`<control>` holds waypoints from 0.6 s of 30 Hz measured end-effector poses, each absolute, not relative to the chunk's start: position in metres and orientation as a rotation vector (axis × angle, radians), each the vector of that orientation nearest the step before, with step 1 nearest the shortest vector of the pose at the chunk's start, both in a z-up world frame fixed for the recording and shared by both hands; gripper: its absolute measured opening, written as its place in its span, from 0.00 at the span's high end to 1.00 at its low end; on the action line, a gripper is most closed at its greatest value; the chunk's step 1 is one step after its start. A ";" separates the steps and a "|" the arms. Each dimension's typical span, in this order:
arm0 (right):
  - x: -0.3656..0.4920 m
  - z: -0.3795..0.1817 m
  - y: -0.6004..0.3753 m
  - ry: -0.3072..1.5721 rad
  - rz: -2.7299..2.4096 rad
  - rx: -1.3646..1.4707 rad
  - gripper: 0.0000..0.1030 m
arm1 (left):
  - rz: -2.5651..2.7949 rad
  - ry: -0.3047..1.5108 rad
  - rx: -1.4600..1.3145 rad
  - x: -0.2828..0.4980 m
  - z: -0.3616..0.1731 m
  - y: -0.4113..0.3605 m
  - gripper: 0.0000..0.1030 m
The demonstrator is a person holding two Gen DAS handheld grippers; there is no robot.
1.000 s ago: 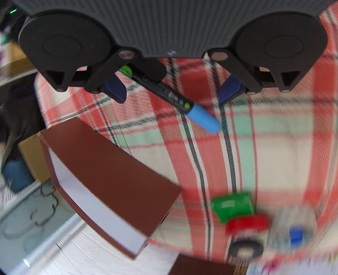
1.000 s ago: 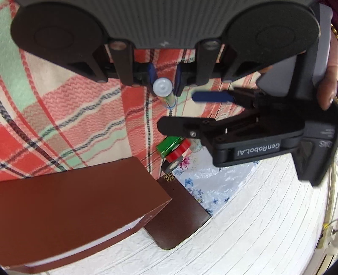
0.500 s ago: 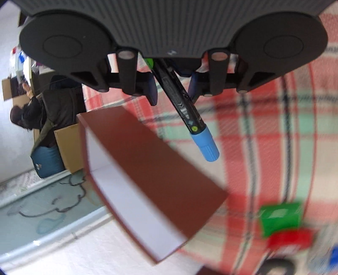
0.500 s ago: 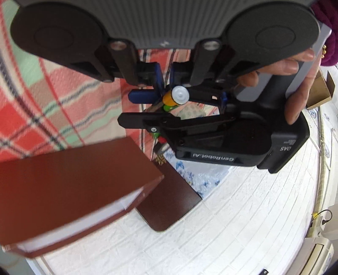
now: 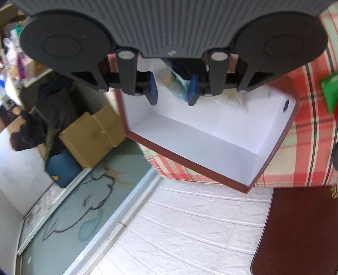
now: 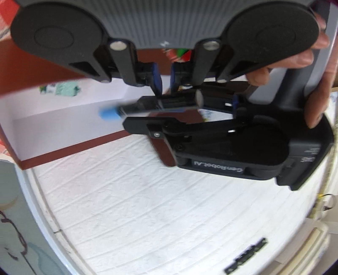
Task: Organize objects
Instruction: 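Carry the marker into the brown box and open the left gripper, then move the left gripper back toward the tape rolls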
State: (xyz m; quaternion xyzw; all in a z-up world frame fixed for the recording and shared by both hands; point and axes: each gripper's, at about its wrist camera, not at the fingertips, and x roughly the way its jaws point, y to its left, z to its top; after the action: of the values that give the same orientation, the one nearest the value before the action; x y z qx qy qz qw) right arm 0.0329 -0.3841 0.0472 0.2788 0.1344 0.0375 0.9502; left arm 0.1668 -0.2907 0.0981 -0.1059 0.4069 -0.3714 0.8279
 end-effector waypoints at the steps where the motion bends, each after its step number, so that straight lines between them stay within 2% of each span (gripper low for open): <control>1: 0.041 0.044 -0.389 0.291 0.055 0.577 0.86 | -0.772 0.865 -0.205 0.171 0.095 -0.294 0.65; 3: 0.048 0.042 -0.395 0.303 0.018 0.573 0.91 | -0.726 0.876 -0.181 0.177 0.091 -0.295 0.60; 4: 0.047 0.042 -0.396 0.296 0.016 0.572 0.87 | -0.717 0.878 -0.177 0.178 0.089 -0.293 0.60; 6: 0.039 0.040 -0.397 0.278 0.004 0.564 0.78 | -0.702 0.859 -0.141 0.175 0.088 -0.282 0.56; 8: 0.033 0.037 -0.394 0.271 -0.016 0.553 0.61 | -0.665 0.819 -0.082 0.170 0.090 -0.279 0.54; 14: -0.003 0.034 -0.375 0.218 -0.057 0.486 0.60 | -0.557 0.716 0.030 0.151 0.096 -0.239 0.50; 18: -0.006 0.029 -0.348 0.265 -0.038 0.423 0.59 | -0.458 0.655 0.104 0.136 0.098 -0.213 0.43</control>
State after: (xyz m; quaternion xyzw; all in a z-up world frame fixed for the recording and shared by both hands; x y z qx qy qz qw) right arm -0.0056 -0.3481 0.0290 0.2093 0.1311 -0.0186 0.9688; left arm 0.1356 -0.2131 0.0980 0.0507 0.3187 -0.2229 0.9199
